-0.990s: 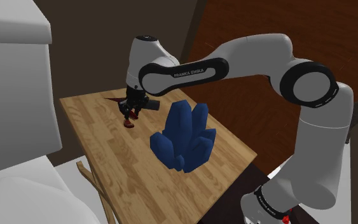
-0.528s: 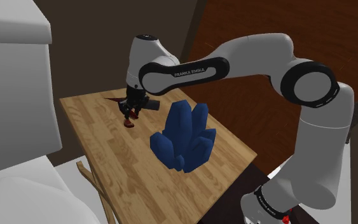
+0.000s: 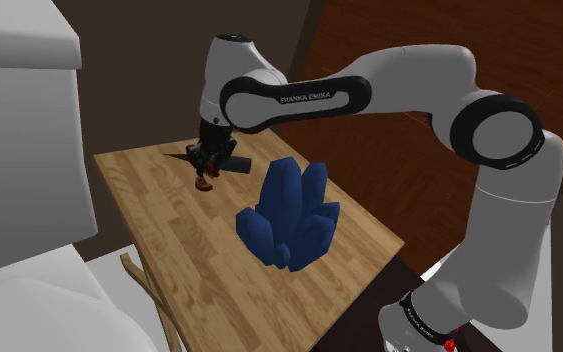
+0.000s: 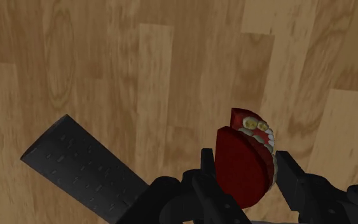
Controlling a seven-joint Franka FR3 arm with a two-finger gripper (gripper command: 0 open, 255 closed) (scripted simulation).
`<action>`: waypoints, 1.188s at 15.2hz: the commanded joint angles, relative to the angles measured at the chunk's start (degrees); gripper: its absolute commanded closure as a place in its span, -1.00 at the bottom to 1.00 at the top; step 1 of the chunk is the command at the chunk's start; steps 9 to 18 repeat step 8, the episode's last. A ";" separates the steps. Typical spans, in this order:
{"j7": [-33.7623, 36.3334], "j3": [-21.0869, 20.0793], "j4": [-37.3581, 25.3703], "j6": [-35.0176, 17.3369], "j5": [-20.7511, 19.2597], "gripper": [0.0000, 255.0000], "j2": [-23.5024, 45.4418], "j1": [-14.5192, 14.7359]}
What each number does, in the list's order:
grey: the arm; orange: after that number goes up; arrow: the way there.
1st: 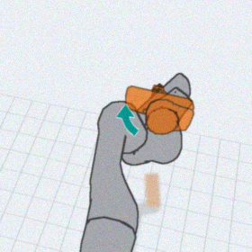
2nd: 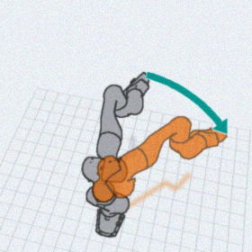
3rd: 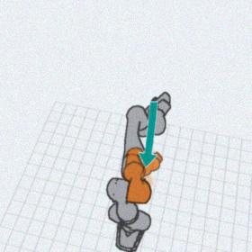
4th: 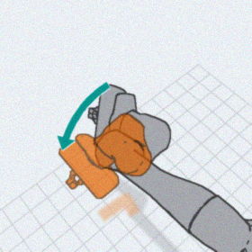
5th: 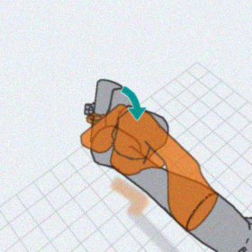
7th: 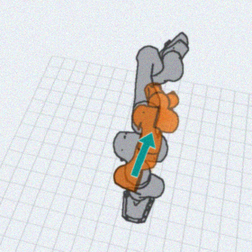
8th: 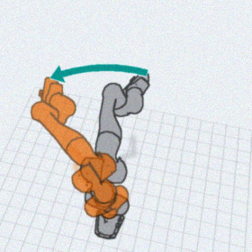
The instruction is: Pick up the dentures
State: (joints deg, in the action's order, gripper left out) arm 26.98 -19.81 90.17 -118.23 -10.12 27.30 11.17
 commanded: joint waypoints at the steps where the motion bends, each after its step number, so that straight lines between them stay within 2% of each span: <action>1: -0.11 -0.15 -0.79 1.41 0.26 1.00 -0.63 -0.01; 6: -0.45 -0.41 -3.14 4.74 0.75 1.00 -1.67 -0.03; 18: -0.46 -0.42 -3.22 4.84 0.77 1.00 -1.70 -0.03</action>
